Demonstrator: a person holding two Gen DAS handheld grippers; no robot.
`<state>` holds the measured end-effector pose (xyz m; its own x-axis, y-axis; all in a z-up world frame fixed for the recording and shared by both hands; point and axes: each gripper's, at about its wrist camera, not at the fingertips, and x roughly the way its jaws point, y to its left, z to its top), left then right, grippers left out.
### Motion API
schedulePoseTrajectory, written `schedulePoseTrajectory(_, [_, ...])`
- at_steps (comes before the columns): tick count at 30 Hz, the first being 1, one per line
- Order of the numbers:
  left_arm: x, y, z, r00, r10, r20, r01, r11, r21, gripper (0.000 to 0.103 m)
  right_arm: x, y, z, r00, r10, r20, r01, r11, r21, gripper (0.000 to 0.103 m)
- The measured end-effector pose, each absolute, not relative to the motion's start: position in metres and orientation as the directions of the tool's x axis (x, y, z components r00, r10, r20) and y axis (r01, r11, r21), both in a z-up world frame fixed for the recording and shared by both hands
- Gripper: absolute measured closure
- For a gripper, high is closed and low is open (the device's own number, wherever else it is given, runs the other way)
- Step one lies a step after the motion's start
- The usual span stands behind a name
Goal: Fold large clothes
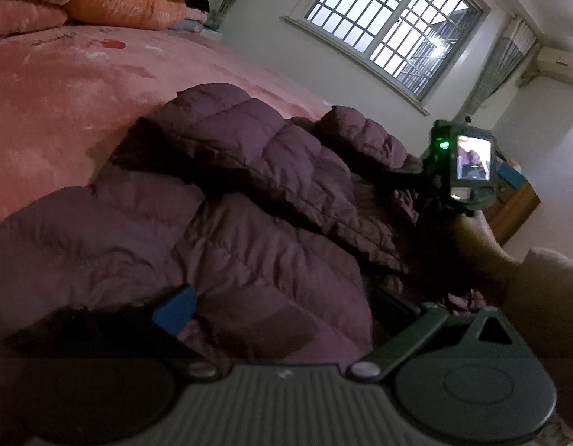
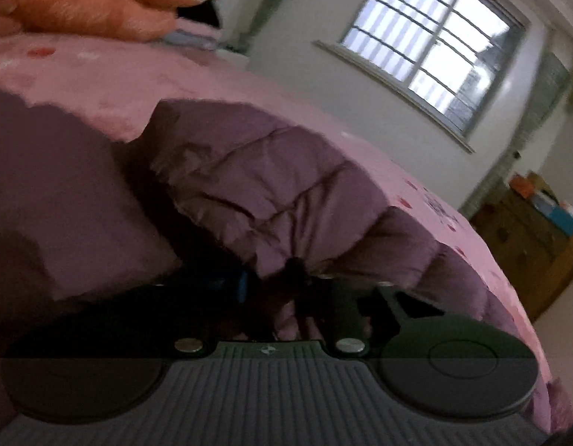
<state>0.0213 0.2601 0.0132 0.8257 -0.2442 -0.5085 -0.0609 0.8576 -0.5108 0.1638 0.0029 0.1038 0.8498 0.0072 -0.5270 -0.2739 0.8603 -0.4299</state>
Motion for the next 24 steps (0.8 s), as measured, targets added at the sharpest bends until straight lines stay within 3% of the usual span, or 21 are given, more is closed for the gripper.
schedulePoseTrajectory(6, [0.021,0.261,0.014,0.823,-0.25,-0.51,-0.067,0.849,-0.524,0.003,0.164,-0.005,0.147,0.889,0.08,-0.45,-0.23,0.93,-0.288,0.096])
schedulePoseTrajectory(14, [0.02,0.263,0.016,0.823,-0.254,-0.509,-0.082,0.832,-0.548,0.003,0.132,0.022,0.203,0.876,0.323,-0.358,-0.377,0.922,-0.09,0.096])
schedulePoseTrajectory(18, [0.017,0.265,0.017,0.825,-0.251,-0.506,-0.09,0.826,-0.557,0.003,0.116,0.04,0.19,0.819,0.406,-0.405,-0.467,0.882,-0.06,0.096])
schedulePoseTrajectory(24, [0.016,0.264,0.017,0.825,-0.249,-0.508,-0.094,0.825,-0.557,0.003,0.114,0.042,0.125,0.711,0.435,-0.552,-0.486,0.872,0.062,0.095])
